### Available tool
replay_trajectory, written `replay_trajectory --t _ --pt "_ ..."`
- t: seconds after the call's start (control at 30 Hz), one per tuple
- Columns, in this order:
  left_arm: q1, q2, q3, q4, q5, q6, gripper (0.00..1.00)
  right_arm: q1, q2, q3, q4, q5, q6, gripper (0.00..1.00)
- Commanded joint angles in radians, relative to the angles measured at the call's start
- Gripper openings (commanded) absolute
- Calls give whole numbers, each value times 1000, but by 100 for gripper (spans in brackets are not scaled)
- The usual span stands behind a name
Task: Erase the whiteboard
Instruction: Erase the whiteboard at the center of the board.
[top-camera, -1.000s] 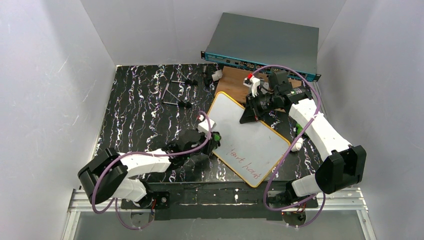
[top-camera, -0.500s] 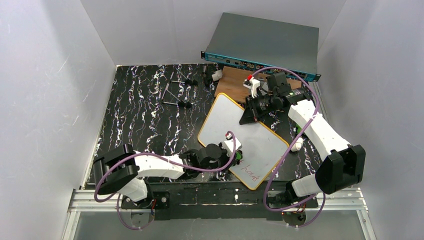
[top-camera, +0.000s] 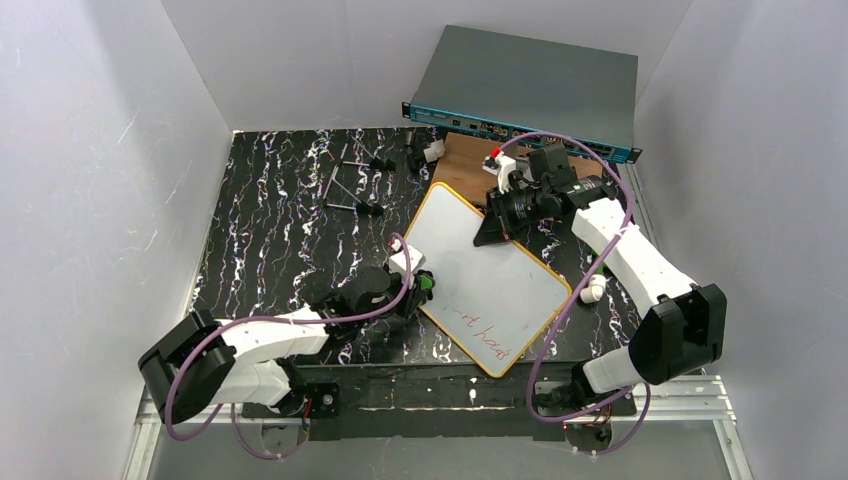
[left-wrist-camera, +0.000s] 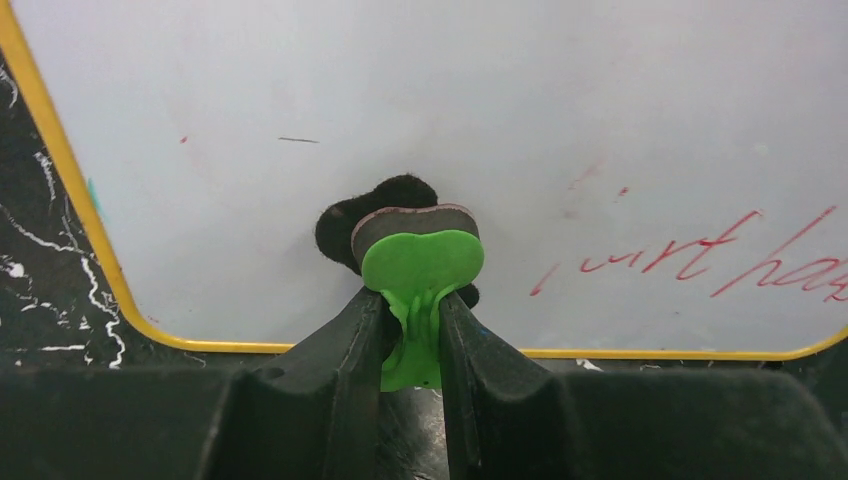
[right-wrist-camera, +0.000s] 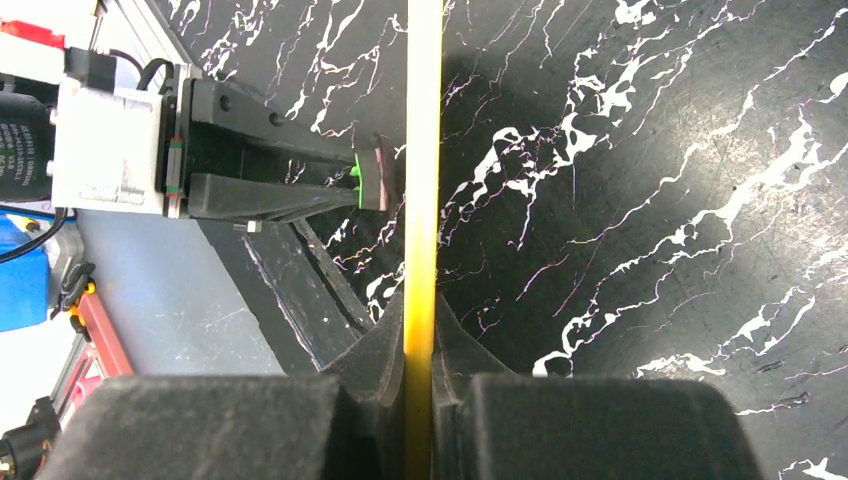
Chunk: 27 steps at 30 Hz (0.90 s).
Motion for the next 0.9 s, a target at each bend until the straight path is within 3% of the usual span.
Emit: replay_trajectory --t 0.0,0.1,0.33,0.5,0.6,0.77,0.87 --pt "-3 -6 21 -11 98 54 0 2 7 12 88 -35 -5 1" --pt "-38 45 44 29 140 57 0 2 4 9 91 -32 -5 1" --pt "-233 261 205 11 116 115 0 2 -5 5 94 -30 -5 1" --pt "-252 315 246 12 2 79 0 2 -15 -2 98 -29 -5 1" --pt "-178 277 204 33 -41 26 0 2 -24 -9 102 -29 -5 1" --pt "32 190 86 145 15 -108 0 3 -26 -9 102 -28 -5 1" --pt "65 188 80 151 48 -90 0 2 -26 -9 102 -27 -5 1"
